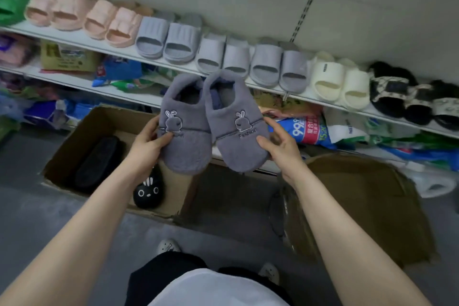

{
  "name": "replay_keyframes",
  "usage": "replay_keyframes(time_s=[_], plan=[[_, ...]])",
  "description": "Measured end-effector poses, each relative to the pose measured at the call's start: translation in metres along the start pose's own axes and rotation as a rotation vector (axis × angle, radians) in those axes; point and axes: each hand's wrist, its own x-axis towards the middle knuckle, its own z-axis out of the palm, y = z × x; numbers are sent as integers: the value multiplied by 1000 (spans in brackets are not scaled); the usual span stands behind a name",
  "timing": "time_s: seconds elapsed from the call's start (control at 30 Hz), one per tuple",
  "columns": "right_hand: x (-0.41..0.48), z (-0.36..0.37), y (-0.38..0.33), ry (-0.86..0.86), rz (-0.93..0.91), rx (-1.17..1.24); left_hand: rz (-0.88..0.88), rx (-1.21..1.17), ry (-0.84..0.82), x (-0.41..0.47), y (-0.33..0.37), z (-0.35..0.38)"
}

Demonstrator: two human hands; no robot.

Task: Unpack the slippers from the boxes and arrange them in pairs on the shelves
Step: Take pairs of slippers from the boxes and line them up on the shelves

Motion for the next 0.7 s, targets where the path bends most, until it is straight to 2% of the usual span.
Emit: replay_keyframes(time_s=[0.37, 0.5, 0.7], plan=[[-76, -251, -81, 206, -258, 50, 192, -3, -204, -51, 46, 254], [-97, -316, -119, 322, -399, 54, 298, -24, -282, -59, 84, 322], [-132, -384, -182, 520, -574, 63, 506, -71, -537, -56, 160, 397]])
